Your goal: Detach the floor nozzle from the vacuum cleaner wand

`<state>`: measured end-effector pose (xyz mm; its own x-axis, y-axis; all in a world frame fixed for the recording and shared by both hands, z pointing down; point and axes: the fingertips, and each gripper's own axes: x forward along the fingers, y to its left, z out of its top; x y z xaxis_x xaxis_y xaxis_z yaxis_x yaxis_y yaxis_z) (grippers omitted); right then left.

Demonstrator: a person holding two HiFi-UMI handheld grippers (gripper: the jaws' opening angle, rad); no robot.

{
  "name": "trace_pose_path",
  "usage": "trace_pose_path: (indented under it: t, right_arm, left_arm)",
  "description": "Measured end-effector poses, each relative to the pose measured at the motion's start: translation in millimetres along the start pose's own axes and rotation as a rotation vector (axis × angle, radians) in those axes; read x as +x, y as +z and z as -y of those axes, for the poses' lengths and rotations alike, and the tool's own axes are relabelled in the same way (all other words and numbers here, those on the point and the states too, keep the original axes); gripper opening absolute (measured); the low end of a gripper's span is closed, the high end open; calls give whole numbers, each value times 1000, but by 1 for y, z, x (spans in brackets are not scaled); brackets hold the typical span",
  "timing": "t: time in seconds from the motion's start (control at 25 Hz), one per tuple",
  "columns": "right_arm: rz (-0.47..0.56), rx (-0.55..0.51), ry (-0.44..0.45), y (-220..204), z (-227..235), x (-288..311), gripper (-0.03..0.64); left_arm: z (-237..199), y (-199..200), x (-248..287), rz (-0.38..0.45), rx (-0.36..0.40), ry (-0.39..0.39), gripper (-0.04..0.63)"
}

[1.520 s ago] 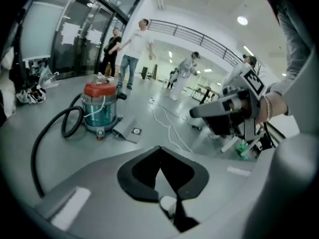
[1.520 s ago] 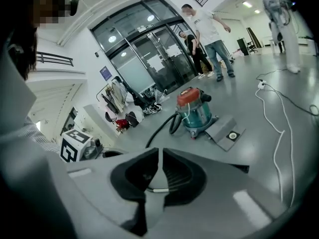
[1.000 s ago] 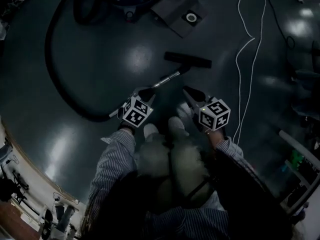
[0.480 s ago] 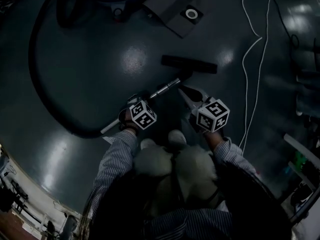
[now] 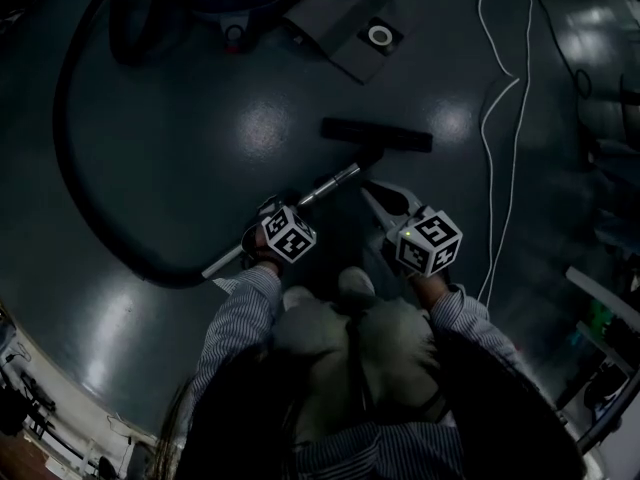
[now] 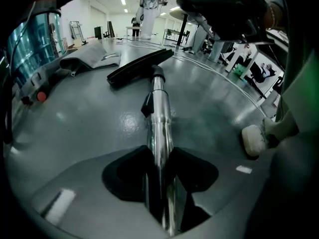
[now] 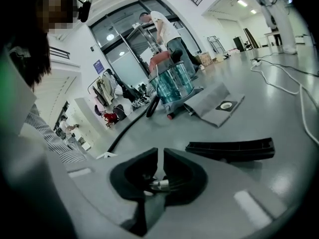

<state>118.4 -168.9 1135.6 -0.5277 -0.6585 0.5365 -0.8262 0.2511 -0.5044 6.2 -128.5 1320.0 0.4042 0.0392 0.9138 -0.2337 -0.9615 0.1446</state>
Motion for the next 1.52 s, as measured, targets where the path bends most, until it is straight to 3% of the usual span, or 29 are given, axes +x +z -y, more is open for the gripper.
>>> trace_pose_path:
  t: [0.16, 0.36, 0.64, 0.84, 1.16, 1.52]
  right_arm:
    - [-7, -21, -11, 5, -11, -6, 29]
    - [5, -38, -2, 30, -42, -24, 29]
    - [115, -212, -179, 140, -56, -72, 29]
    - [162, -256, -201, 222, -85, -117, 29]
    - [390, -472, -93, 394, -236, -219, 21]
    - [500, -622, 49, 544, -416, -344, 21]
  left_arm:
    - [-1, 5, -10, -13, -36, -3, 179]
    - [10, 30, -58, 55, -40, -4, 179]
    - [26, 86, -156, 146, -43, -10, 179]
    - [24, 139, -253, 226, -55, 40, 179]
    - [44, 224, -435, 387, -114, 47, 179]
    - [81, 300, -659, 561, -201, 92, 179]
